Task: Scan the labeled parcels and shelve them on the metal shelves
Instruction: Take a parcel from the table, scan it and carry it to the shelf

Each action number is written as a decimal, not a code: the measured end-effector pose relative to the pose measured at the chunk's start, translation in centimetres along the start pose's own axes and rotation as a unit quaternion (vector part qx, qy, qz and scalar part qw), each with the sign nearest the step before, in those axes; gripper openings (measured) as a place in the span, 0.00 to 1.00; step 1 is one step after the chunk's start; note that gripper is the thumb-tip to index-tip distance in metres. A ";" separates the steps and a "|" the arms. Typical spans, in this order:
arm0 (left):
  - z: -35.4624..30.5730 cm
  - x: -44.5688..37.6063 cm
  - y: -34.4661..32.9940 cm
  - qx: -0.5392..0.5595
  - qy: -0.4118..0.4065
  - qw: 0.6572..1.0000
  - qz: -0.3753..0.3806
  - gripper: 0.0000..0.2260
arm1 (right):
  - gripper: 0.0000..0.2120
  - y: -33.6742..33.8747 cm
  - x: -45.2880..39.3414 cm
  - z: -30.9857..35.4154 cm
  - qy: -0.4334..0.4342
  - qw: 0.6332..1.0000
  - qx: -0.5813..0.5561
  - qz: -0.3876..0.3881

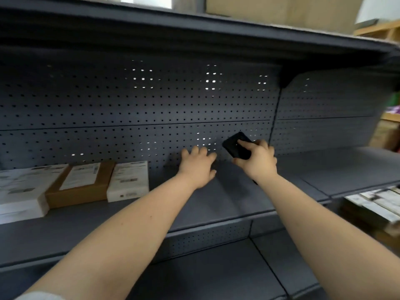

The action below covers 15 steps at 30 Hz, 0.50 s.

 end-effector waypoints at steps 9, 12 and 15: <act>-20.7 -8.7 2.8 0.092 -0.100 0.990 -0.038 0.25 | 0.29 14.3 -0.9 -18.9 -0.118 0.986 0.083 -0.078; -29.4 -10.6 3.8 0.120 -0.125 0.984 -0.046 0.26 | 0.28 19.4 -0.6 -25.8 -0.148 0.978 0.105 -0.099; -38.4 -12.5 4.8 0.141 -0.145 0.978 -0.050 0.27 | 0.27 24.6 -0.3 -32.5 -0.177 0.968 0.126 -0.125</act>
Point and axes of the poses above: each hand's wrist, its own x-axis away from the middle knuckle, its own y-axis out of the back of the hand, z = x × y, the point moved 6 cm from there along -x, towards the middle knuckle, and after that the axes turned 9 degrees about -z, right-handed, at the moved point
